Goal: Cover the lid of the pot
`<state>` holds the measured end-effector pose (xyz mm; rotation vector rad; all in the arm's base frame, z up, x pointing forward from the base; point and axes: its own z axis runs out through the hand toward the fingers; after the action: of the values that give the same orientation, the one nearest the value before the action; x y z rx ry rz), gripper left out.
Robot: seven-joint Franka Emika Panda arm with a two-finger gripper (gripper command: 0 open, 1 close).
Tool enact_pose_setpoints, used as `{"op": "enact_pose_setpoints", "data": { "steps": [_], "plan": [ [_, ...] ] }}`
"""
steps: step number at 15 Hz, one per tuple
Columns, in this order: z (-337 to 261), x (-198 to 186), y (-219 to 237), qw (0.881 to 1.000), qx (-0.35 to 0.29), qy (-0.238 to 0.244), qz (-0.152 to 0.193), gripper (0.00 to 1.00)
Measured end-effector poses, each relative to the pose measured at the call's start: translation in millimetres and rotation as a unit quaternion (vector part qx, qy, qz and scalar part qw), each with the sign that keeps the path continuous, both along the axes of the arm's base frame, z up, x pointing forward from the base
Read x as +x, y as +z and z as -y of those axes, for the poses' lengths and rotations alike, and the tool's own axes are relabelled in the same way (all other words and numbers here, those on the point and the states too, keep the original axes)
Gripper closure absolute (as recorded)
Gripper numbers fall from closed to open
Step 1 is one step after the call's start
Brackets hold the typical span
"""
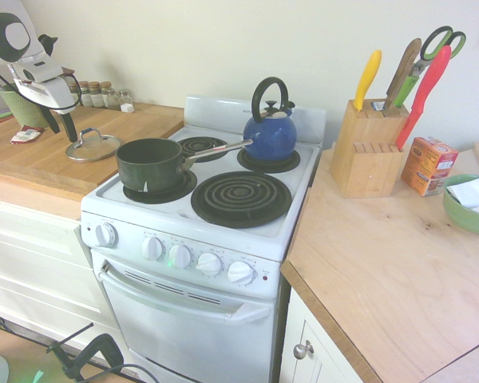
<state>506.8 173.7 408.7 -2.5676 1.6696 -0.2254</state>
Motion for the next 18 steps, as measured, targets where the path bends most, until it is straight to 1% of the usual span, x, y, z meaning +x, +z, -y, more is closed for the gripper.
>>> {"op": "enact_pose_setpoints", "data": {
  "steps": [3,5,8,9,13,18],
  "plan": [
    [-5,26,-1,0.998,0.001,-0.068,0.016,0.0],
    [-5,39,-6,0.994,-0.006,-0.104,0.023,0.0],
    [-6,48,-15,0.991,-0.012,-0.131,0.024,0.0],
    [-4,51,-18,0.991,-0.013,-0.135,0.022,1.0],
    [10,61,-23,0.989,-0.015,-0.149,0.017,1.0],
    [3,62,-24,0.989,-0.014,-0.146,0.012,1.0]
  ]
}}
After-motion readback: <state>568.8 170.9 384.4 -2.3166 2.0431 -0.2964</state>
